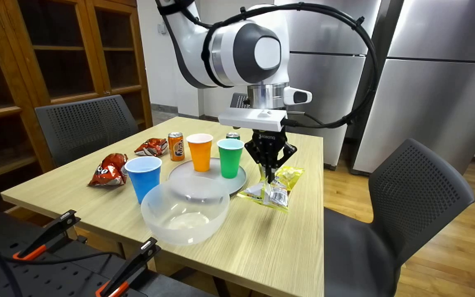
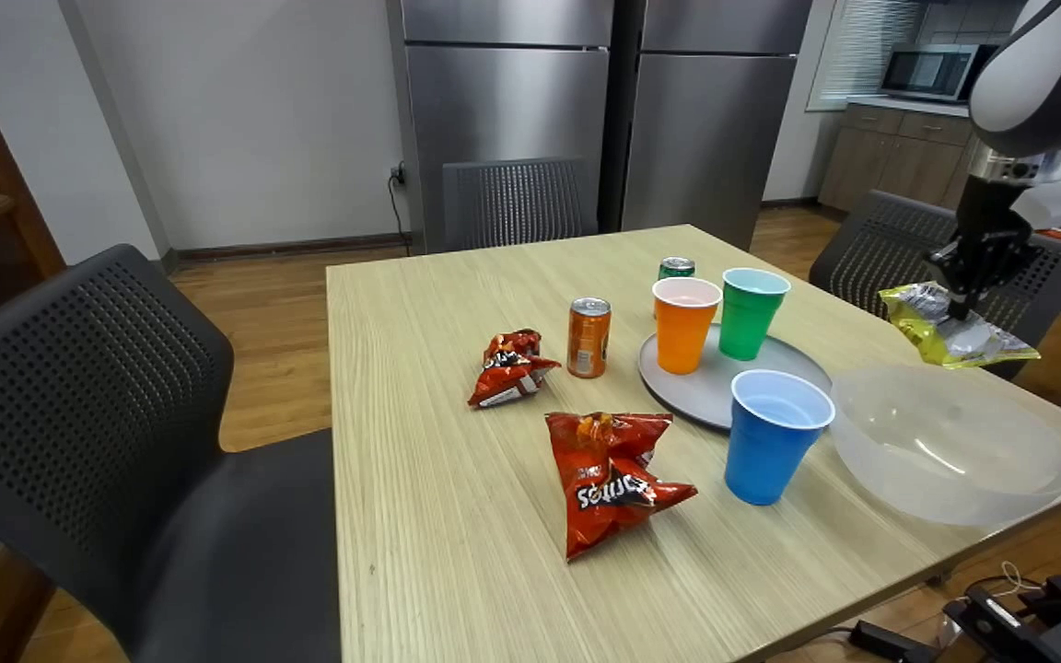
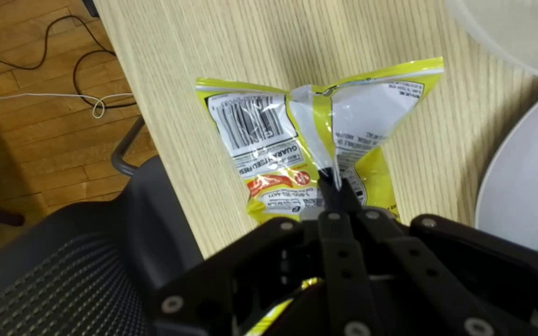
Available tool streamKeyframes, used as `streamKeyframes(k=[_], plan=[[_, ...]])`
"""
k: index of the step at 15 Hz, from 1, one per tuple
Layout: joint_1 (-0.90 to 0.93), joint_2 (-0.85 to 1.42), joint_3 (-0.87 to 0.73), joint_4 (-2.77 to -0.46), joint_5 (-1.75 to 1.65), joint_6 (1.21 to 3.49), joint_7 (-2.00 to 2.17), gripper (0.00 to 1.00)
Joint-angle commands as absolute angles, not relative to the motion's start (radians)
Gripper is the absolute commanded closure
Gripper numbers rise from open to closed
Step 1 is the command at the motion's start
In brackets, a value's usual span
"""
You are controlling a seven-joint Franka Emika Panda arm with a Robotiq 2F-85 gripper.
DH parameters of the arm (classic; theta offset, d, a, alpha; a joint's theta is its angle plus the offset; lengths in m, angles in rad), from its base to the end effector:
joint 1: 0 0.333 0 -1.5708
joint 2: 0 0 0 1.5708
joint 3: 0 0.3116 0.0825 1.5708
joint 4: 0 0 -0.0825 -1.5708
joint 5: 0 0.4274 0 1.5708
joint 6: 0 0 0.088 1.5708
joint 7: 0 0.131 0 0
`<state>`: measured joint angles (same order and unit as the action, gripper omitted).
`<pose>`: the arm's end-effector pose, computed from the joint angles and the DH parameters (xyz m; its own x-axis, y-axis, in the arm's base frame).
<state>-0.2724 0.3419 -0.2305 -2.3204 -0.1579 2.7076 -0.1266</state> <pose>0.4780 -0.2677 0.1356 0.9761 -0.2165 0.0182 -0.2167 -0.9642 0.1526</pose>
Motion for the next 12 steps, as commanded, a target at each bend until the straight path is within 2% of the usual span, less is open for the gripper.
streamKeyframes(k=[1, 12], plan=[[-0.240, 0.215, -0.255, -2.458, -0.179, 2.783, -0.095, 1.00], [-0.146, 0.032, -0.325, -2.690, -0.389, 2.926, 0.110, 1.00]])
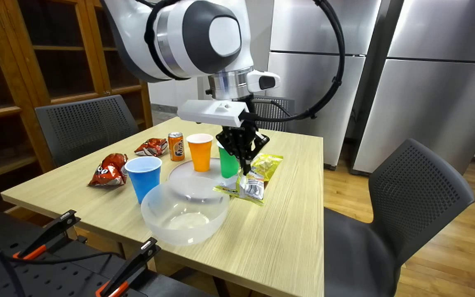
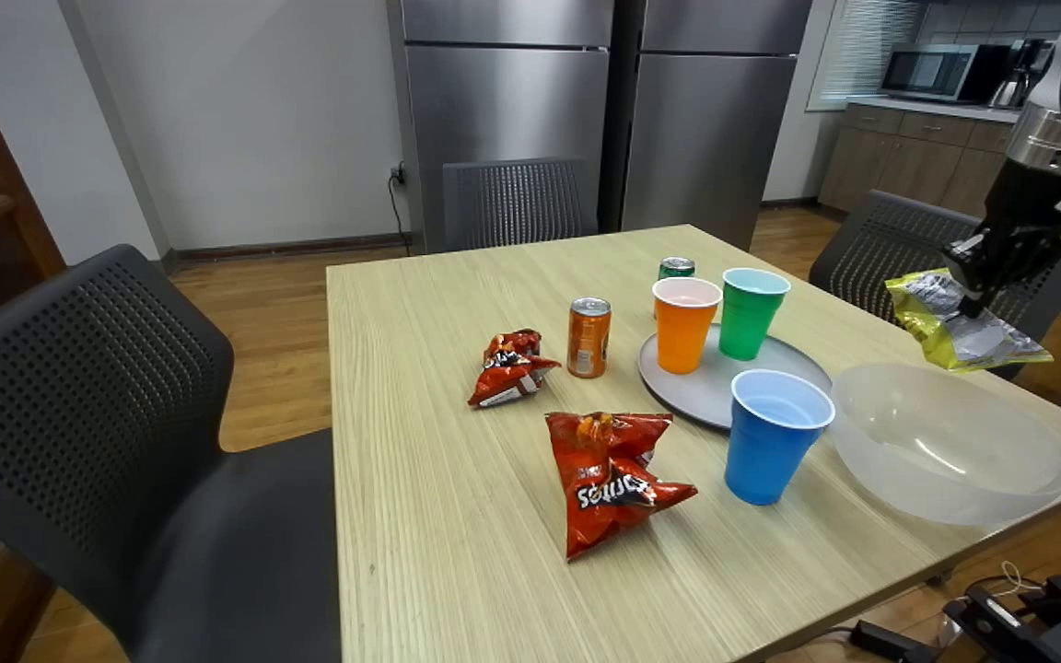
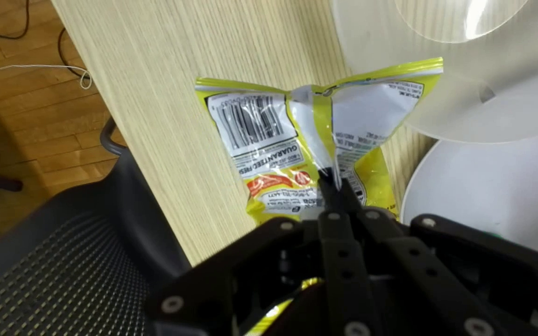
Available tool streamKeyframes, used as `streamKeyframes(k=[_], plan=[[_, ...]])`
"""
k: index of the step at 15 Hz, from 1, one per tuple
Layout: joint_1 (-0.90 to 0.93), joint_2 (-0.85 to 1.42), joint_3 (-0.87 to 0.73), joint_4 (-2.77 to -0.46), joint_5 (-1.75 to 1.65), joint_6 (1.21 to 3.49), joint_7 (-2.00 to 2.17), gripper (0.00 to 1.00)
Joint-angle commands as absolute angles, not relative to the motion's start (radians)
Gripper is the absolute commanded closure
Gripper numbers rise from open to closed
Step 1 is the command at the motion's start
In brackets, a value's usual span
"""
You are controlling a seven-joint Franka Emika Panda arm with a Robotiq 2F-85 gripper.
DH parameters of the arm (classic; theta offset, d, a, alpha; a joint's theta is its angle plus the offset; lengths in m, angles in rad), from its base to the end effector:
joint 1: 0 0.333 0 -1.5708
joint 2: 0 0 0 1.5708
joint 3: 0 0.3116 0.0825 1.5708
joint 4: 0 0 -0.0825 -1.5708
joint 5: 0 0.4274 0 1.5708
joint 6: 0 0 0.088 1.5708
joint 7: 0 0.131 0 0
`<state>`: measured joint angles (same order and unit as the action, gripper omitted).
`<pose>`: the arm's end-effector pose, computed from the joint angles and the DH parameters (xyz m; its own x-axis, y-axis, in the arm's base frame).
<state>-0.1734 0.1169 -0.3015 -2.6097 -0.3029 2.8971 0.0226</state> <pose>0.4263 -0.2068 0.1619 0.9703 -0.1897 0.1501 -0.2121 -0.9655 0.1513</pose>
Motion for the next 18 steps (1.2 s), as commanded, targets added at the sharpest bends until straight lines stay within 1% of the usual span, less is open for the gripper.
streamKeyframes(k=[1, 9, 10, 18], plan=[[-0.142, 0.015, -0.325, -2.706, -0.423, 2.931, 0.142, 1.00], [-0.150, -0.143, -0.292, -2.844, -0.711, 2.906, 0.379, 1.00], [-0.124, -0.074, -0.288, -2.784, -0.678, 2.911, 0.371, 1.00], [-0.054, -0.027, -0.288, -2.789, -0.597, 2.881, 0.324, 1.00]])
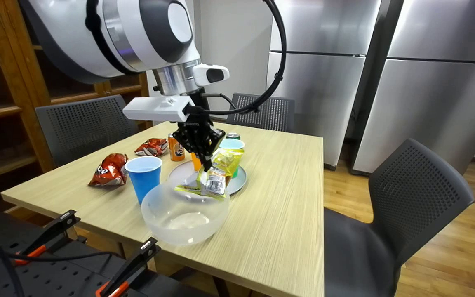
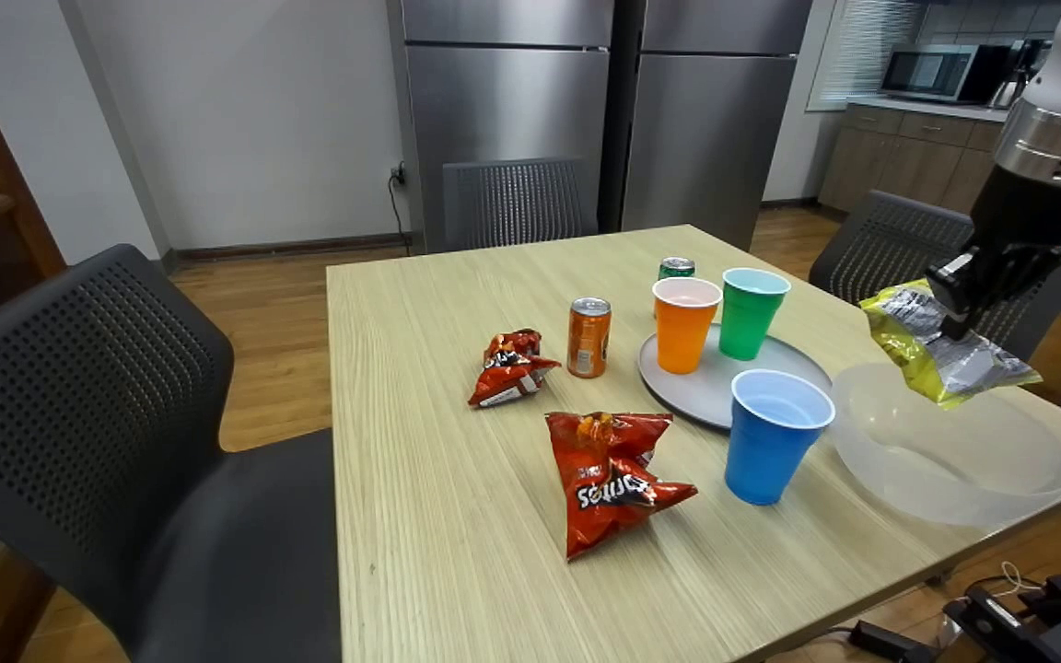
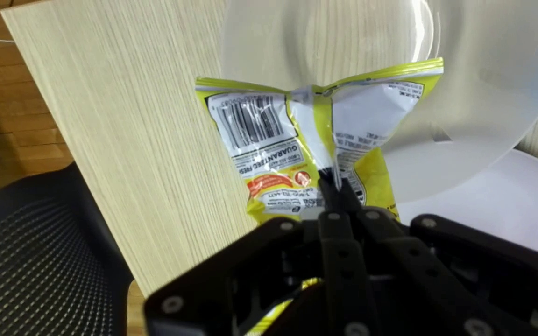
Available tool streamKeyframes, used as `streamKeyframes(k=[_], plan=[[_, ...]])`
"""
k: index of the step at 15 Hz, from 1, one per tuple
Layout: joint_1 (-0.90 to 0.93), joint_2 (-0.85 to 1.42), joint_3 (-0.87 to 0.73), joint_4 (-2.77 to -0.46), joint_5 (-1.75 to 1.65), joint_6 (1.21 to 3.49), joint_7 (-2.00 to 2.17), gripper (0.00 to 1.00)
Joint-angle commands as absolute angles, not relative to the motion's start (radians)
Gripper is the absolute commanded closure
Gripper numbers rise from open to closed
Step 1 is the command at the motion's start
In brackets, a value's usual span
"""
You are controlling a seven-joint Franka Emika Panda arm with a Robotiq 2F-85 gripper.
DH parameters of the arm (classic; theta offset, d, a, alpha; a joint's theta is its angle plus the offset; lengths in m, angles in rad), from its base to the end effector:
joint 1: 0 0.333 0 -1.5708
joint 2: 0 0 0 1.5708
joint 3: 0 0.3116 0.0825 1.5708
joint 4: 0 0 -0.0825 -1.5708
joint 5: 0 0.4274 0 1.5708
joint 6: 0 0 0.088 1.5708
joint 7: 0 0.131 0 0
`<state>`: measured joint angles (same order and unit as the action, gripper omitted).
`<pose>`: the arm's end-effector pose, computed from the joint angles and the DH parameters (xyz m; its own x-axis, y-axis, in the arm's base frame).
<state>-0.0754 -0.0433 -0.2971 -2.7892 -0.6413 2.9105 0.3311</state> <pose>0.3925 -0.1152 0.1659 0.9841 -0.0748 0.1613 -0.1034 -0.9789 0.1765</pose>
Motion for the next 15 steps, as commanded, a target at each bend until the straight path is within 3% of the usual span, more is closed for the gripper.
streamKeyframes(k=[1, 9, 15], plan=[[-0.047, -0.017, -0.288, -2.789, -0.570, 2.874, 0.309, 1.00], [-0.062, 0.065, -0.185, -2.779, -0.352, 2.766, 0.203, 1.00], [-0.086, 0.194, -0.181, -2.646, -0.225, 2.661, 0.033, 1.00]])
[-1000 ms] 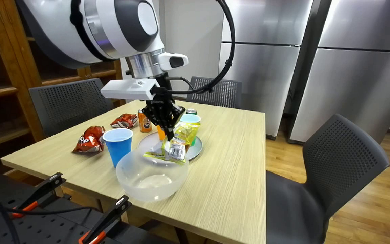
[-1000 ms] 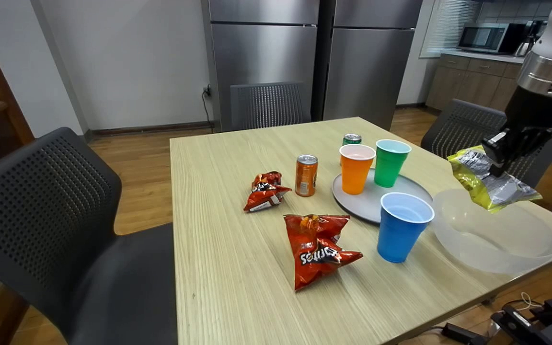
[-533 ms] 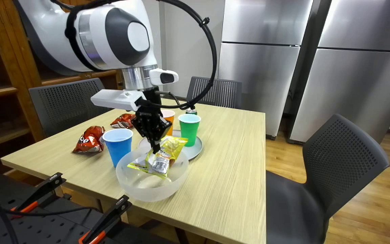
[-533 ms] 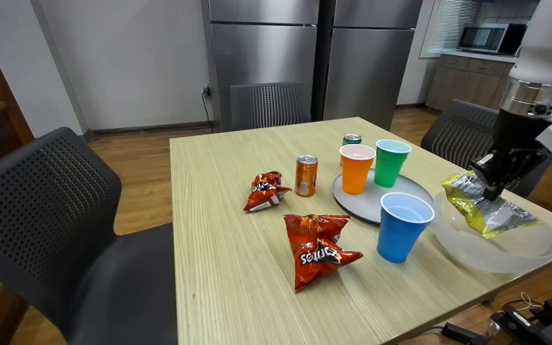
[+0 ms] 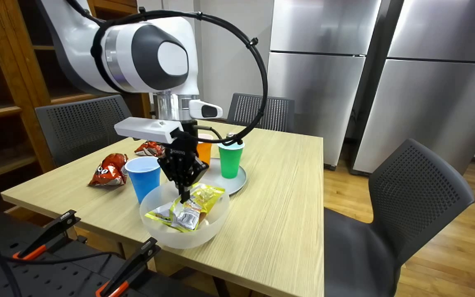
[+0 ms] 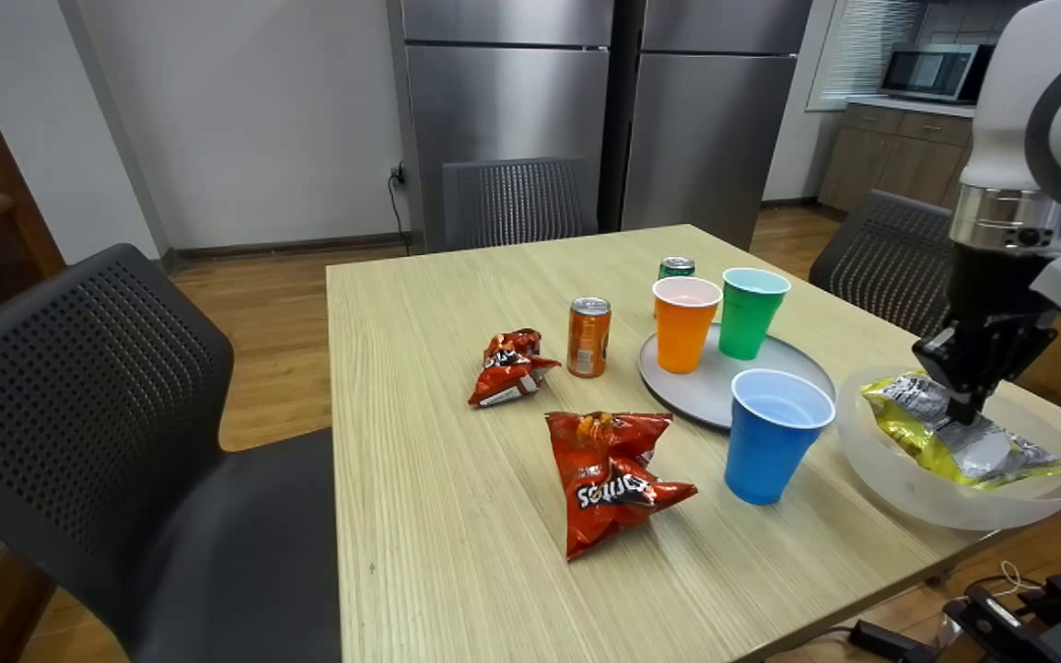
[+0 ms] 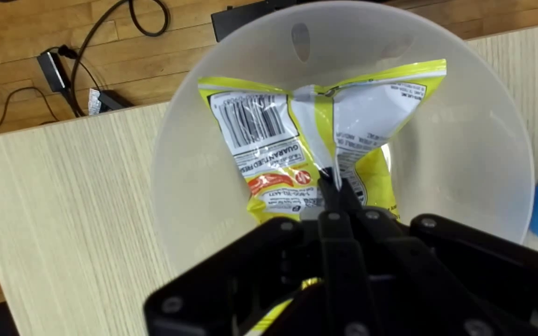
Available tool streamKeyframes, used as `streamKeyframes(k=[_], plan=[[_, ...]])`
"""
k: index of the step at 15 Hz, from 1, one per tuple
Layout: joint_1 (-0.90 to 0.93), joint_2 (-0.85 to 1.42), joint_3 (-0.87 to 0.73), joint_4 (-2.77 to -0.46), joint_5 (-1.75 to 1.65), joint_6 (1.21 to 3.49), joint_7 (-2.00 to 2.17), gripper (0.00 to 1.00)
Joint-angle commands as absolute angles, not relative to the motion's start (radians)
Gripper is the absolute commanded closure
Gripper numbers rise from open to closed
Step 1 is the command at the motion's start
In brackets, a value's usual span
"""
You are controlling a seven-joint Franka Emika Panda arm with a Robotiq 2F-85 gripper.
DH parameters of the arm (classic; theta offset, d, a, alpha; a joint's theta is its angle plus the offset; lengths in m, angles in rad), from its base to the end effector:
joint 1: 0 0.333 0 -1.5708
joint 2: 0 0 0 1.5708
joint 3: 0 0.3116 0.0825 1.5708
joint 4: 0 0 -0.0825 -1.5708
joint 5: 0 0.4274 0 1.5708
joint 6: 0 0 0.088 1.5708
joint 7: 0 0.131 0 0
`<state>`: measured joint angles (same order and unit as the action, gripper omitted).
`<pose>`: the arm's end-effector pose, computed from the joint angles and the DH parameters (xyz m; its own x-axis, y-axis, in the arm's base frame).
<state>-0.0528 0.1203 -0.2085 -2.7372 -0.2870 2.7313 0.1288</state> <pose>0.3761 -0.0975 0.1048 0.9840 -0.1259 -0.1258 -0.1107 -0.9865 0.1210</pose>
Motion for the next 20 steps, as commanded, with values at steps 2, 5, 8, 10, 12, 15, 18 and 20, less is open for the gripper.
streamKeyframes(k=[2, 5, 8, 10, 12, 15, 18, 20], plan=[[-0.101, 0.249, -0.175, -2.582, -0.183, 2.629, -0.032, 1.00], [-0.130, 0.323, -0.158, -2.485, -0.125, 2.575, -0.131, 1.00], [-0.155, 0.389, -0.144, -2.392, -0.106, 2.517, -0.200, 1.00], [-0.159, 0.427, -0.143, -2.347, -0.121, 2.487, -0.218, 1.00], [-0.161, 0.450, -0.141, -2.319, -0.132, 2.461, -0.231, 1.00], [-0.156, 0.463, -0.144, -2.302, -0.147, 2.437, -0.242, 1.00], [-0.151, 0.445, -0.150, -2.325, -0.166, 2.442, -0.243, 0.77], [-0.149, 0.429, -0.154, -2.345, -0.182, 2.453, -0.244, 0.66]])
